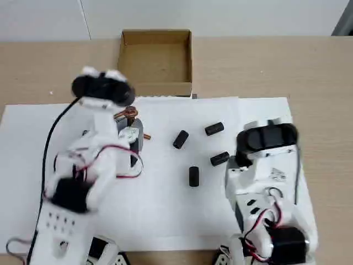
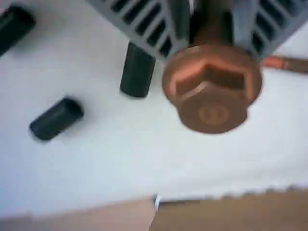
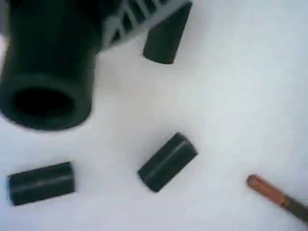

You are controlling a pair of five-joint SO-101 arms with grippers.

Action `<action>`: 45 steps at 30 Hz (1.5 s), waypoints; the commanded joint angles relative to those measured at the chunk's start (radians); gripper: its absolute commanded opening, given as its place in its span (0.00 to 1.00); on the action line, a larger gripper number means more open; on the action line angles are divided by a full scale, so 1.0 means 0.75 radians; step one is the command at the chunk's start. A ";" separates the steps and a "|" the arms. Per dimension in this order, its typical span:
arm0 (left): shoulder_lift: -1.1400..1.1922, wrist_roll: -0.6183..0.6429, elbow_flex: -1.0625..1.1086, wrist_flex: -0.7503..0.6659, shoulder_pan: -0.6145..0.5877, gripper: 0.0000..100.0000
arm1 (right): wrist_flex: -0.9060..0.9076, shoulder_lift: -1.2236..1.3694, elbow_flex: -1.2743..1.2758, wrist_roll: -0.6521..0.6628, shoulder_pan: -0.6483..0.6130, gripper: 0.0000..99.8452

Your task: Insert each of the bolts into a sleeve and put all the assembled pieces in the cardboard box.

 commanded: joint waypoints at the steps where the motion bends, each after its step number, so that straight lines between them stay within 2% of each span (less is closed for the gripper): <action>1: -0.213 0.059 0.146 -0.192 0.008 0.00 | -0.103 -0.073 0.113 -0.014 -0.161 0.00; 5: -0.346 0.113 0.251 -0.250 0.010 0.00 | -0.232 -0.120 0.272 -0.014 -0.304 0.00; 10: -0.442 0.305 0.294 -0.250 0.014 0.00 | -0.408 -0.138 0.405 -0.008 -0.439 0.00; 16: -0.540 0.518 0.324 -0.250 0.198 0.01 | -0.580 -0.138 0.522 -0.006 -0.564 0.00; 21: -0.601 0.626 0.332 -0.258 0.327 0.01 | -0.633 -0.138 0.548 0.023 -0.637 0.00; 29: -0.610 0.634 0.332 -0.260 0.327 0.01 | -0.643 -0.138 0.538 0.182 -0.662 0.00; 37: -0.610 0.630 0.373 -0.262 0.325 0.01 | -0.682 -0.138 0.495 0.205 -0.662 0.00; 42: -0.610 0.608 0.422 -0.368 0.315 0.01 | -0.678 -0.138 0.468 0.205 -0.662 0.00; 45: -0.610 0.569 0.480 -0.473 0.256 0.01 | -0.678 -0.138 0.464 0.207 -0.662 0.00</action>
